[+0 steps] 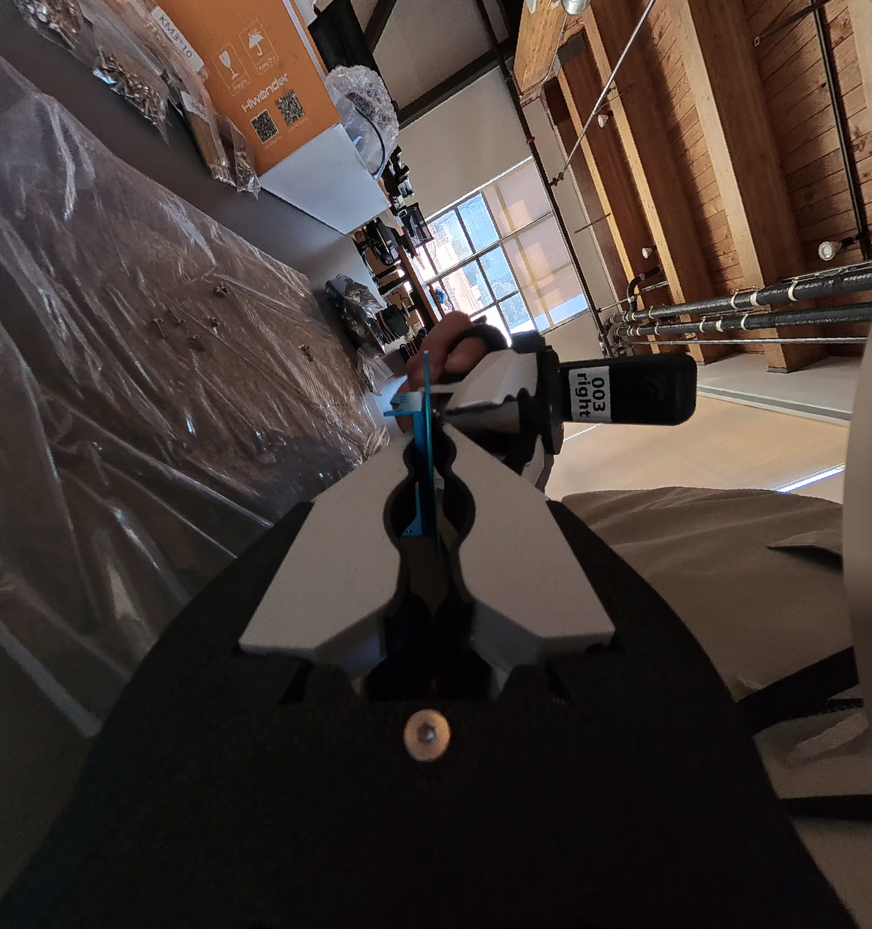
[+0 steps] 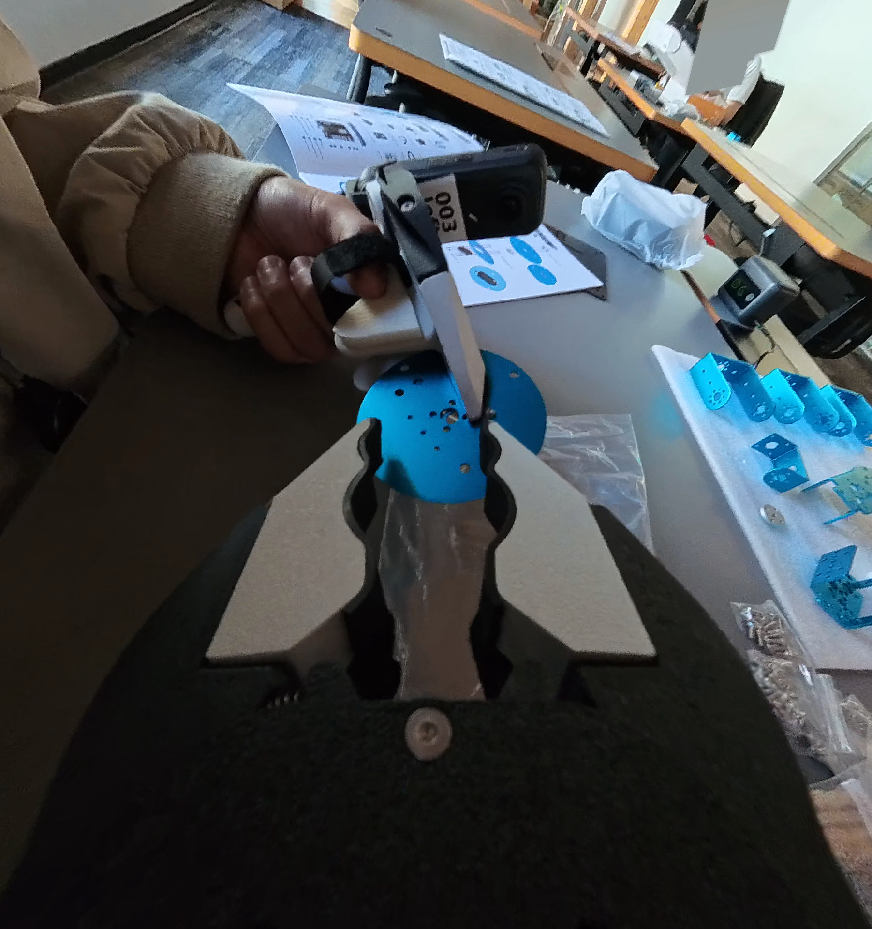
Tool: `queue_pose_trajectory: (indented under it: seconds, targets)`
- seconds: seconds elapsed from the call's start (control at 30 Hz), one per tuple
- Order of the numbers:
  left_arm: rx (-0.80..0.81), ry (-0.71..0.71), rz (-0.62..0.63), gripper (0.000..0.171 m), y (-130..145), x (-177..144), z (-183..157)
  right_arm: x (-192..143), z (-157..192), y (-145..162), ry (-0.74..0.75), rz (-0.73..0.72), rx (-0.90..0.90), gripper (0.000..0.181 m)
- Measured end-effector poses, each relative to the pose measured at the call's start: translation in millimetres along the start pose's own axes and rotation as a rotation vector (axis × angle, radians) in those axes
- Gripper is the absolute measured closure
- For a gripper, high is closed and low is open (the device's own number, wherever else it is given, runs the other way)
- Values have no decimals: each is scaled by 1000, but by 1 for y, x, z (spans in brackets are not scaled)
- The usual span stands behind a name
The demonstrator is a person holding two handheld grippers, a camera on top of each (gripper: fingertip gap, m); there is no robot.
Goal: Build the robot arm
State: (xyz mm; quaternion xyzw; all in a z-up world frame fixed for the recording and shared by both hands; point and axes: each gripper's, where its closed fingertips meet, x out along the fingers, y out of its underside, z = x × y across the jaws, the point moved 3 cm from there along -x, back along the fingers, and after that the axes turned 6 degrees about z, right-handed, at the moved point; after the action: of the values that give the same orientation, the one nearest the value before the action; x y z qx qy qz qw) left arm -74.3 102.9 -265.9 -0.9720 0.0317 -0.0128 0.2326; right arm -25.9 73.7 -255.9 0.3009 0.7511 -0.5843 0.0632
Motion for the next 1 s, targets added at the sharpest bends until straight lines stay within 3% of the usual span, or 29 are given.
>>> queue_pose_trajectory:
  seconds: [0.13,0.27,0.37,0.6,0.73,0.8,1.0]
  targets:
    - [6,0,12,171,2,2,-1,7,-4,-4,14,-21,-11,130]
    - [2,-3,9,171,1,1,0,10,1,-1,-9,-9,2,131]
    - [-12,1,-15,171,-2,-2,1,5,4,3,-32,21,23,142]
    - [4,3,6,171,1,0,-1,11,-1,-5,5,-15,-19,129]
    - [-1,5,2,171,1,0,-1,10,2,-2,-18,-14,35,129]
    - [-4,2,-27,171,-3,-4,0,6,4,2,-43,10,56,140]
    - [0,7,-22,171,-3,-3,-1,-2,-3,-11,21,-65,10,130]
